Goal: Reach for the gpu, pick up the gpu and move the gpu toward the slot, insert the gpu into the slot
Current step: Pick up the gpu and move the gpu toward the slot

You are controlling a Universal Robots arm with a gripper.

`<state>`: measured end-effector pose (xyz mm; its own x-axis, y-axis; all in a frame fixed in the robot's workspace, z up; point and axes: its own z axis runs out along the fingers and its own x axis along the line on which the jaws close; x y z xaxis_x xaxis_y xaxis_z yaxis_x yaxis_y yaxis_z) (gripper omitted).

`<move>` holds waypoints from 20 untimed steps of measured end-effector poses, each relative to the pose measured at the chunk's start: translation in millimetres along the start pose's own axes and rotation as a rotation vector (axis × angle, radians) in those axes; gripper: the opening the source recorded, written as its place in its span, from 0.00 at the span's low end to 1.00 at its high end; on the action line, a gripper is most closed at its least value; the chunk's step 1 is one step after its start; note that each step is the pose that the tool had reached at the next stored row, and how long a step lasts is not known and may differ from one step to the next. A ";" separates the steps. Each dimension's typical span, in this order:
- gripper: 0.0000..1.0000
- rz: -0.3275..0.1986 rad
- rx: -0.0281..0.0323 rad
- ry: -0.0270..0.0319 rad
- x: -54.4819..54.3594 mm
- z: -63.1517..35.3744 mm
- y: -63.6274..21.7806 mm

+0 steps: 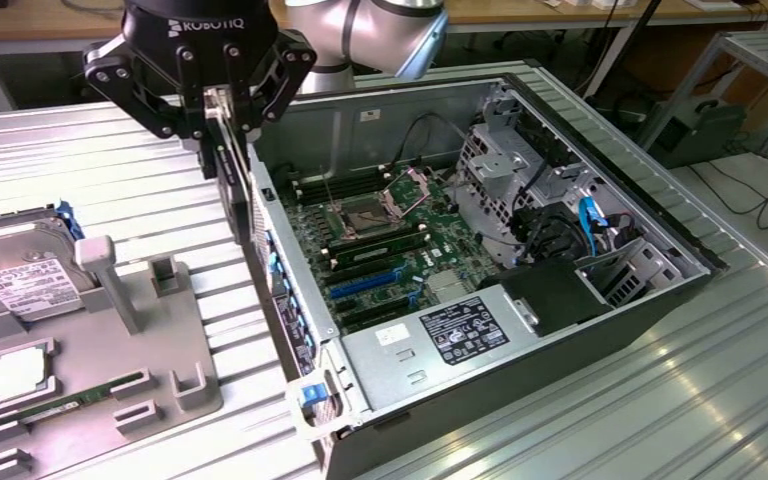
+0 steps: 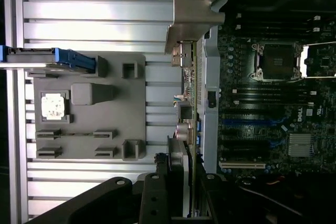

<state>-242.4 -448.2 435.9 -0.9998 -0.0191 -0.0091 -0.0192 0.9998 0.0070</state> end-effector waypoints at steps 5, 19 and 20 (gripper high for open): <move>0.28 0.000 -0.0001 -0.0001 -3.7 0.1 -0.1; 0.28 0.000 -0.0001 -0.0001 -15.7 0.2 -0.3; 0.28 0.000 -0.0001 0.0000 -16.6 0.2 -0.3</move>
<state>-225.8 -448.2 435.8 -0.9998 -0.0191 -0.0091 -0.0191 0.9998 0.0070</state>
